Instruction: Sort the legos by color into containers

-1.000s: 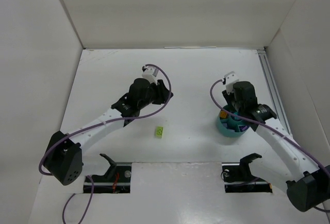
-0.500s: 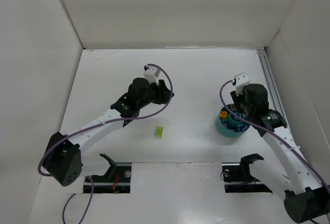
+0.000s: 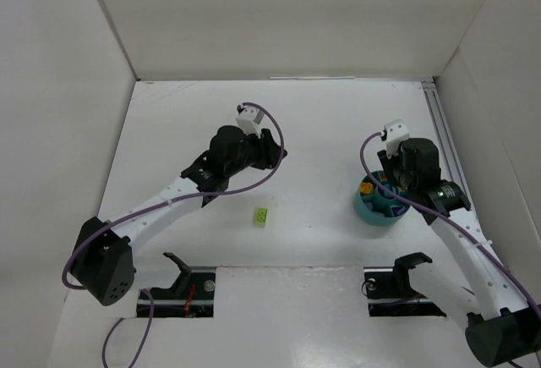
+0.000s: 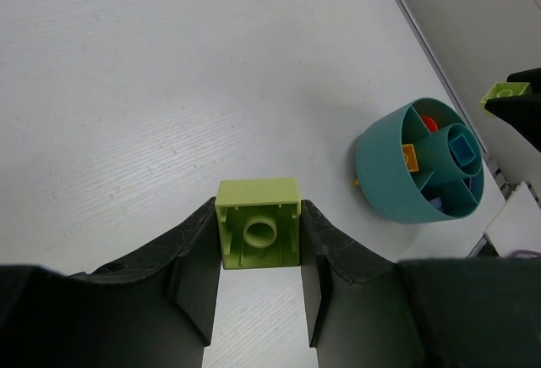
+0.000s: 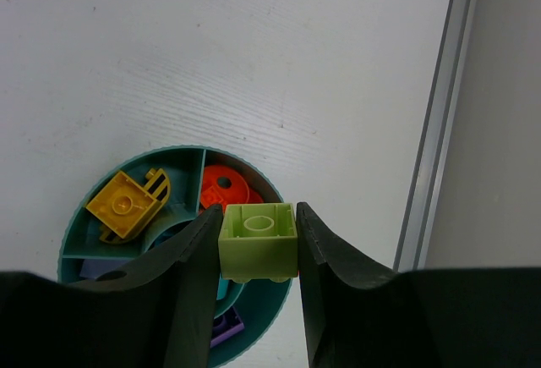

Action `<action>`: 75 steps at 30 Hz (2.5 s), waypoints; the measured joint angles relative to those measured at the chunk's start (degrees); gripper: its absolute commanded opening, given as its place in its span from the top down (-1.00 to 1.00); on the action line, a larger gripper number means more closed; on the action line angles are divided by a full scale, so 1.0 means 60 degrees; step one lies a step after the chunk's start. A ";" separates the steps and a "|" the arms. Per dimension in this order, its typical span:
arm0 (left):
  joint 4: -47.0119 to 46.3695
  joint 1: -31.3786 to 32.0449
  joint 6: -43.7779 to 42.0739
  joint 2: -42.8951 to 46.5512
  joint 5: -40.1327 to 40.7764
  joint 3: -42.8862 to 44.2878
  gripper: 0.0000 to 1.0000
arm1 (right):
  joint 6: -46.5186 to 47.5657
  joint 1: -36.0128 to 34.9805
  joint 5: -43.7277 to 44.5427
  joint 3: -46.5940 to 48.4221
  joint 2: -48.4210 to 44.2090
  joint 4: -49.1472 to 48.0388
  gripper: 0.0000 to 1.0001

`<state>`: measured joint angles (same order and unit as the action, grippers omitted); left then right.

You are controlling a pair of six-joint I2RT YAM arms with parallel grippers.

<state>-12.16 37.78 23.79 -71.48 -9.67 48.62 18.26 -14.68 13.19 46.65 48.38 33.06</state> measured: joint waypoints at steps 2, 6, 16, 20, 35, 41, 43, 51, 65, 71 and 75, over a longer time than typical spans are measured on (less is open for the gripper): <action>0.0004 0.0000 0.0000 -0.0011 0.0000 0.0087 1.00 | 0.0000 0.0000 0.0000 0.0000 0.0000 0.0000 0.67; -0.0007 0.0000 -0.0004 -0.0055 -0.0007 0.0215 1.00 | 0.0000 0.0000 -0.0004 0.0000 0.0000 0.0000 0.67; 0.0069 0.0000 0.0000 -0.0233 -0.0069 0.0284 1.00 | 0.0000 0.0011 -0.0018 0.0000 -0.0007 0.0000 0.67; 0.0157 0.0000 0.0004 -0.0302 -0.0069 0.0412 1.00 | 0.0000 0.0062 -0.0015 -0.0004 -0.0062 0.0004 0.67; 0.1417 0.0000 0.0299 -0.1661 0.0426 0.2175 1.00 | -0.0484 0.0259 0.0576 -0.0004 0.0324 0.0681 0.67; 0.1949 0.0182 0.0525 -0.2073 0.0382 0.2492 1.00 | -0.0510 0.0259 -0.0612 0.0000 -0.0073 0.1180 0.70; 0.2131 0.0295 0.0652 -0.2226 0.0361 0.2765 1.00 | -0.0506 0.0251 -0.1242 0.0000 -0.0127 0.1351 0.72; 0.3027 0.0576 0.1242 -0.2361 0.0484 0.3173 1.00 | -0.1377 -0.1654 -0.1494 0.0004 -0.0127 0.2342 0.74; 0.3752 0.0820 0.1745 -0.2353 0.0947 0.3173 1.00 | -0.2444 -0.2973 -0.0648 0.0000 -0.0175 0.2601 0.74; 0.3909 0.0820 0.1621 -0.2353 0.0940 0.3173 1.00 | -0.2714 -0.3381 -0.0543 0.0000 -0.0233 0.2630 0.74; 0.4018 0.0820 0.1603 -0.2302 0.0947 0.3173 1.00 | -0.2918 -0.3625 -0.0335 0.0000 -0.0189 0.2652 0.74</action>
<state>11.94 42.70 33.41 -85.30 -3.99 67.66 0.75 -36.42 11.18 46.65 47.24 48.97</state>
